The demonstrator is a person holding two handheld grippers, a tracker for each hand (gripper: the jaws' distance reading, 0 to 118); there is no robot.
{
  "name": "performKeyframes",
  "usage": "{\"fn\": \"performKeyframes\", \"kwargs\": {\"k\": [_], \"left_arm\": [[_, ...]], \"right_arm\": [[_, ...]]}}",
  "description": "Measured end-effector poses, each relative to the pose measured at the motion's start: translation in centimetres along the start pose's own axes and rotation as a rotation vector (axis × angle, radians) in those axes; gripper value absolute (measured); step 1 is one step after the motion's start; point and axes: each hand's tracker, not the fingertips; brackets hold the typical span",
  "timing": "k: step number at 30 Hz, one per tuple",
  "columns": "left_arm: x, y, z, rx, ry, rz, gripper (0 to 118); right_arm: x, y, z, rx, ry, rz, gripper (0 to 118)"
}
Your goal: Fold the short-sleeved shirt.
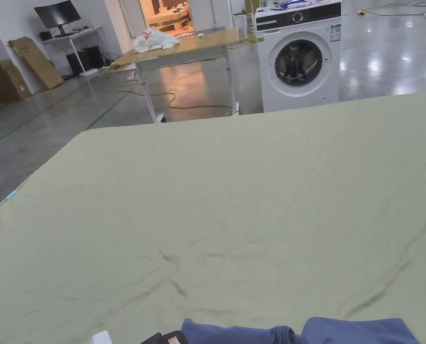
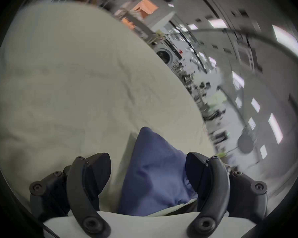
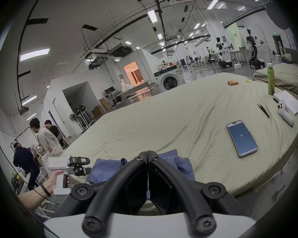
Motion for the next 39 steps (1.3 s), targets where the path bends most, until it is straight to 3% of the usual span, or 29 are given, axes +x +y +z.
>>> {"fn": "performKeyframes", "kwargs": {"k": [1, 2, 3, 5, 9, 12, 18, 24, 28, 30, 31, 33, 35, 36, 37, 39], "left_arm": [[-0.6, -0.5, -1.1, -0.021, -0.022, 0.043, 71], [-1.0, -0.9, -1.9, -0.029, -0.047, 0.063, 36], [-1.1, -1.3, -2.7, -0.025, -0.067, 0.106, 13], [-1.2, -2.1, -4.0, -0.026, -0.003, 0.155, 11], [-0.3, -1.5, -1.8, 0.035, -0.034, 0.148, 5], [1.6, 0.0, 1.8, 0.078, -0.064, 0.059, 4], [7.5, 2.7, 6.9, 0.175, 0.048, -0.15, 4], [15.3, -3.4, -1.6, -0.023, -0.089, -0.294, 4], [18.3, -8.5, -9.6, -0.2, -0.04, -0.421, 5], [18.6, -10.1, -12.2, -0.256, -0.032, -0.413, 6], [18.5, -10.5, -13.1, -0.285, -0.054, -0.4, 11], [18.6, -11.0, -14.2, -0.323, -0.091, -0.373, 36], [18.5, -10.9, -14.7, -0.367, -0.097, -0.377, 43], [18.5, -10.7, -14.2, -0.37, -0.103, -0.38, 63], [18.5, -10.5, -13.7, -0.36, -0.114, -0.389, 75], [18.3, -10.0, -12.9, -0.333, -0.122, -0.416, 74]], "right_arm": [[0.0, 0.0, 0.0, 0.0, 0.003, -0.003, 0], [0.0, 0.0, 0.0, 0.0, 0.004, -0.005, 0], [-0.1, 0.0, 0.0, 0.001, 0.001, -0.007, 0], [-0.1, 0.0, 0.2, 0.001, -0.02, -0.01, 0], [0.8, -0.1, 1.0, 0.008, -0.037, -0.025, 0], [1.4, -0.1, 1.0, 0.003, -0.042, -0.041, 0], [2.7, -0.9, 0.0, -0.006, -0.036, -0.101, 0], [2.4, -1.0, -0.3, -0.007, -0.038, -0.11, 0], [2.5, -1.0, 1.3, 0.013, -0.059, -0.085, 0], [2.9, -1.3, 2.0, 0.02, -0.082, -0.088, 0], [3.2, -1.5, 2.4, 0.023, -0.098, -0.094, 0], [3.8, -1.9, 2.7, 0.021, -0.128, -0.113, 0], [4.5, -2.4, 2.9, 0.016, -0.146, -0.133, 0], [4.9, -2.6, 2.9, 0.012, -0.151, -0.141, 0], [5.1, -2.7, 2.9, 0.009, -0.154, -0.147, 0], [5.3, -2.9, 2.9, 0.006, -0.157, -0.15, 0]]}}
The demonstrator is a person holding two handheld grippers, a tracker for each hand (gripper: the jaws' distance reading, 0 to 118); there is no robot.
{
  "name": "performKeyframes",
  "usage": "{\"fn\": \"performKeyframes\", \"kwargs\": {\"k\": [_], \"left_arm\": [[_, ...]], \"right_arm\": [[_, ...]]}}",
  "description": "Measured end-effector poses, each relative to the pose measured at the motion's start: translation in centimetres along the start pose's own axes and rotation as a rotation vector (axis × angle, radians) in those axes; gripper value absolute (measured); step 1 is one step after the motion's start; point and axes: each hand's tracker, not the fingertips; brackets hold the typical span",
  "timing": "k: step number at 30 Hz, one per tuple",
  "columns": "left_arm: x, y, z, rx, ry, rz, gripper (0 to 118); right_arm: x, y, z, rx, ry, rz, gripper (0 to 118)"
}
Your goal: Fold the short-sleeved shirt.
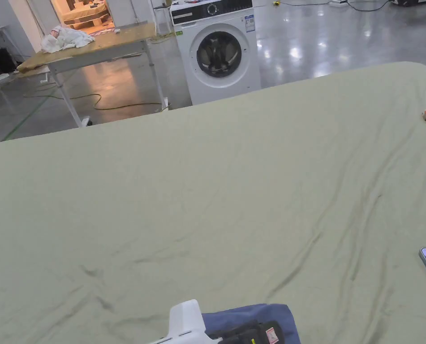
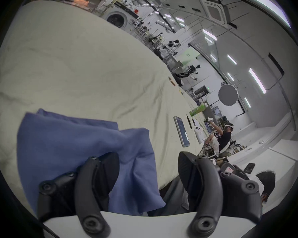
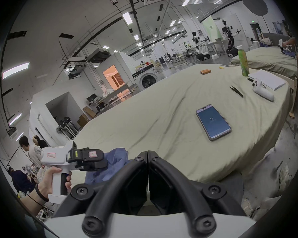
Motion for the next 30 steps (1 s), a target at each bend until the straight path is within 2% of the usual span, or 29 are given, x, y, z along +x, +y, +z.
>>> {"fn": "performKeyframes", "kwargs": {"k": [2, 3, 4, 5, 6, 9, 10, 13, 15, 16, 20, 21, 22, 24, 26, 27, 28, 29, 30], "left_arm": [[-0.6, -0.1, 0.1, 0.001, 0.034, 0.012, 65], [-0.9, -0.2, -0.5, -0.014, 0.049, 0.024, 54], [-1.1, -0.6, -1.3, -0.041, 0.054, 0.028, 39], [-0.7, -1.1, -2.2, -0.058, 0.052, 0.02, 15], [-0.7, -1.8, -3.4, -0.088, 0.059, 0.001, 6], [-0.5, -3.8, -6.7, -0.166, 0.162, -0.084, 5], [-0.4, -4.0, -6.8, -0.152, 0.155, -0.111, 5], [-0.3, -2.8, -5.1, -0.139, 0.12, -0.069, 5], [0.1, -2.3, -3.2, -0.105, 0.107, -0.056, 8], [0.4, -2.1, -2.0, -0.063, 0.107, -0.076, 15], [0.0, -1.4, 4.5, 0.092, 0.095, -0.087, 85], [-0.4, -1.4, 6.2, 0.127, 0.101, -0.056, 91], [-1.0, -1.4, 7.6, 0.158, 0.11, -0.026, 92], [-2.8, -1.7, 9.8, 0.196, 0.123, 0.025, 92], [-5.1, -2.0, 11.0, 0.199, 0.161, 0.114, 92], [-6.1, -2.2, 11.2, 0.172, 0.159, 0.164, 92], [-7.1, -2.5, 11.3, 0.14, 0.132, 0.199, 92], [-7.8, -2.8, 11.0, 0.136, 0.111, 0.216, 92], [-8.4, -3.1, 10.7, 0.141, 0.098, 0.232, 92]], "right_arm": [[0.2, -0.2, -0.2, -0.004, 0.007, -0.004, 0], [0.2, -0.2, -0.4, -0.007, 0.012, -0.006, 0], [0.1, -0.3, -0.5, -0.01, 0.014, -0.006, 0], [0.0, -0.4, -0.6, -0.013, 0.016, -0.004, 0], [-0.2, -0.4, -0.7, -0.019, 0.018, 0.004, 0], [-0.9, -0.7, -0.8, -0.043, 0.005, 0.058, 0], [-1.2, -0.9, -0.9, -0.056, 0.006, 0.077, 0], [-2.0, -1.4, -2.0, -0.113, 0.052, 0.105, 0], [-2.7, -1.5, -3.6, -0.161, 0.118, 0.11, 0], [-3.1, -1.5, -4.6, -0.192, 0.163, 0.119, 0], [-6.3, -1.8, -10.0, -0.267, 0.296, 0.225, 0], [-7.1, -1.9, -11.7, -0.298, 0.321, 0.246, 0], [-7.8, -2.1, -13.4, -0.334, 0.323, 0.264, 0], [-8.5, -2.7, -17.3, -0.469, 0.26, 0.308, 0], [-8.4, -4.4, -20.8, -0.688, 0.139, 0.425, 0], [-7.9, -5.6, -22.0, -0.721, 0.136, 0.451, 0], [-7.7, -5.3, -21.7, -0.63, 0.181, 0.386, 0], [-7.6, -4.8, -21.3, -0.634, 0.166, 0.297, 0], [-7.8, -4.3, -21.0, -0.645, 0.143, 0.264, 0]]}}
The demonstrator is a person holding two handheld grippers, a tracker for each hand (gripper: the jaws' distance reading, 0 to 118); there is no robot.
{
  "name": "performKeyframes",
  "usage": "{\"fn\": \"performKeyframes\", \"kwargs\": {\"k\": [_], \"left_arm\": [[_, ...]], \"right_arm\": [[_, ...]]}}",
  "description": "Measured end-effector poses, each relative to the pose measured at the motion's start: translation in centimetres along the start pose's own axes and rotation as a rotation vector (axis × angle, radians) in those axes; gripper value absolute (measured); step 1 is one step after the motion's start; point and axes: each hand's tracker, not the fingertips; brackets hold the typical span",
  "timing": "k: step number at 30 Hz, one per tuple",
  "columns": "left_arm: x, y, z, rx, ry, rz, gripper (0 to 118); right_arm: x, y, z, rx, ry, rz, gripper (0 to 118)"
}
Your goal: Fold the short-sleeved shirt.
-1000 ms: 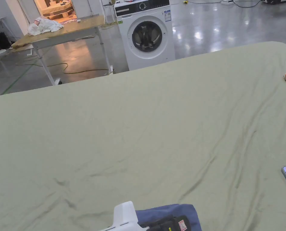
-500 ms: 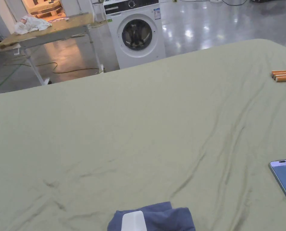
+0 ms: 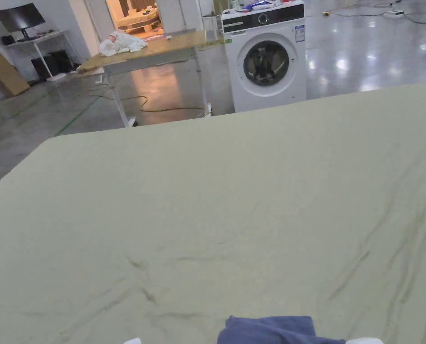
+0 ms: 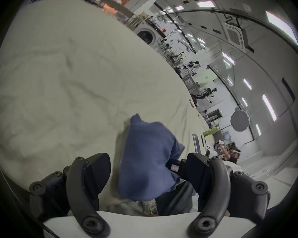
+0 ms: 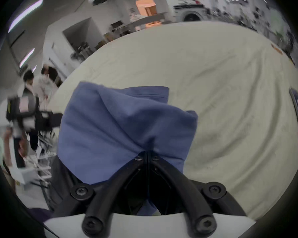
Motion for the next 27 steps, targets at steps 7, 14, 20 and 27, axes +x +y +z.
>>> {"fn": "performKeyframes", "kwargs": {"k": [7, 14, 20, 27], "left_arm": [[-2.0, 0.1, -5.7, -0.035, -0.007, 0.05, 66], [-0.7, 0.1, -5.7, -0.058, 0.025, -0.013, 28], [0.4, 1.6, -1.7, 0.008, -0.064, -0.02, 25], [-6.1, 11.0, 14.5, 0.29, 0.251, -0.09, 25]], "right_arm": [[-1.0, -1.0, -0.2, 0.021, -0.058, 0.107, 0], [0.1, -1.2, 0.0, 0.035, -0.015, 0.033, 0], [-0.4, -1.4, 3.4, 0.139, 0.071, 0.15, 0], [1.3, -3.2, 7.9, 0.241, 0.083, 0.071, 0]]}}
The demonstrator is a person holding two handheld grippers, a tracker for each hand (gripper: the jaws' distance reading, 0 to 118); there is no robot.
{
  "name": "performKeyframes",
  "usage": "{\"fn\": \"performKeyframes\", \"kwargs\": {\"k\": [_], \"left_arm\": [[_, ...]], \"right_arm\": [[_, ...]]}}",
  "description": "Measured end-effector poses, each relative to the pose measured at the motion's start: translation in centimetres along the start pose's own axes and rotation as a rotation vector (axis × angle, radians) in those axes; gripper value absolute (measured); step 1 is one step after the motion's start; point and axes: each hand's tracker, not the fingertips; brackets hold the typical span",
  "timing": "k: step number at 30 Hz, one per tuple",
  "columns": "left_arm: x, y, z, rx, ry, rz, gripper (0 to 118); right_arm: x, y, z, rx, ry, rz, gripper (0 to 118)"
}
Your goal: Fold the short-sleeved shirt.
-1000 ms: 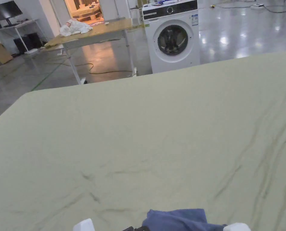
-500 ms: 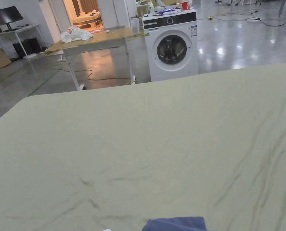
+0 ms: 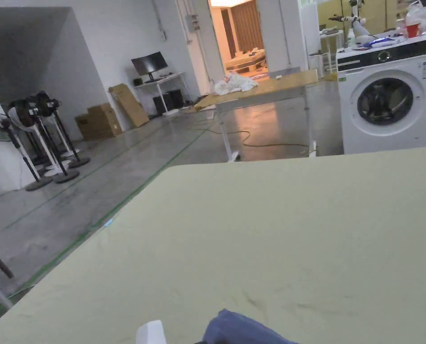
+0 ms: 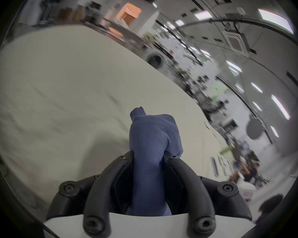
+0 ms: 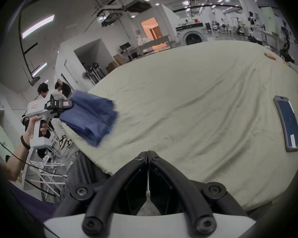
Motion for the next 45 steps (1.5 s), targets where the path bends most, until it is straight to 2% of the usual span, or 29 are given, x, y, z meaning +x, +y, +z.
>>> {"fn": "performKeyframes", "kwargs": {"k": [3, 6, 9, 12, 13, 16, 19, 21, 25, 28, 30, 32, 34, 36, 38, 40, 42, 43, 45], "left_arm": [[-7.0, 4.9, 1.6, 0.019, 0.203, 0.074, 25], [-11.5, 7.8, 1.5, -0.008, 0.226, 0.148, 26], [-12.3, 8.3, -0.1, -0.011, 0.28, 0.109, 29], [-12.2, 8.6, -0.7, 0.026, 0.561, 0.053, 63], [-11.6, 8.9, 0.0, 0.047, 0.65, 0.016, 68], [-8.3, 9.5, 3.4, 0.135, 0.715, -0.096, 68], [-2.6, 8.8, 7.6, 0.253, 0.564, -0.317, 68], [2.1, 7.2, 10.8, 0.411, 0.523, -0.439, 68], [10.3, 2.5, 14.2, 0.579, 0.458, -0.64, 69], [14.3, -1.3, 14.4, 0.747, 0.466, -0.705, 68], [16.4, -3.2, 14.4, 0.794, 0.437, -0.735, 68], [18.3, -4.9, 14.1, 0.836, 0.405, -0.772, 66], [20.0, -6.8, 13.8, 0.861, 0.413, -0.801, 63], [21.1, -7.9, 13.4, 0.842, 0.456, -0.805, 59], [21.8, -8.6, 13.4, 0.817, 0.527, -0.707, 41], [21.6, -9.3, 13.9, 0.827, 0.417, -0.621, 19], [21.5, -9.8, 14.4, 0.824, 0.296, -0.606, 13], [21.8, -9.9, 14.2, 0.81, 0.274, -0.627, 2], [21.7, -10.6, 13.4, 0.815, 0.336, -0.703, 0]], "right_arm": [[0.1, -0.5, 0.1, -0.007, -0.042, -0.008, 0], [0.2, -1.0, -0.1, -0.03, -0.063, -0.014, 0], [0.1, -1.0, 0.0, -0.035, -0.069, -0.02, 0], [-0.2, -0.5, 0.7, -0.026, -0.068, 0.015, 0], [-0.3, -0.3, 1.2, -0.014, -0.067, 0.033, 0], [0.2, 0.8, 2.0, 0.04, -0.071, 0.037, 0], [-0.3, 2.8, 3.1, 0.108, -0.138, 0.06, 0], [-0.8, 4.1, 4.1, 0.139, -0.182, 0.119, 0], [-2.0, 6.6, 7.1, 0.276, -0.239, 0.204, 0], [-2.8, 7.8, 9.3, 0.417, -0.281, 0.197, 0], [-3.5, 8.4, 10.6, 0.51, -0.289, 0.182, 0], [-4.2, 8.9, 11.6, 0.567, -0.286, 0.182, 0], [-5.1, 9.0, 12.3, 0.615, -0.347, 0.244, 0], [-5.9, 8.8, 13.0, 0.647, -0.361, 0.279, 0], [-6.3, 8.5, 13.5, 0.677, -0.348, 0.273, 0], [-6.5, 7.9, 14.2, 0.724, -0.33, 0.261, 0], [-6.4, 7.4, 14.5, 0.756, -0.325, 0.251, 0], [-6.2, 7.3, 14.6, 0.763, -0.325, 0.247, 0], [-6.0, 7.1, 14.7, 0.761, -0.324, 0.224, 0]]}}
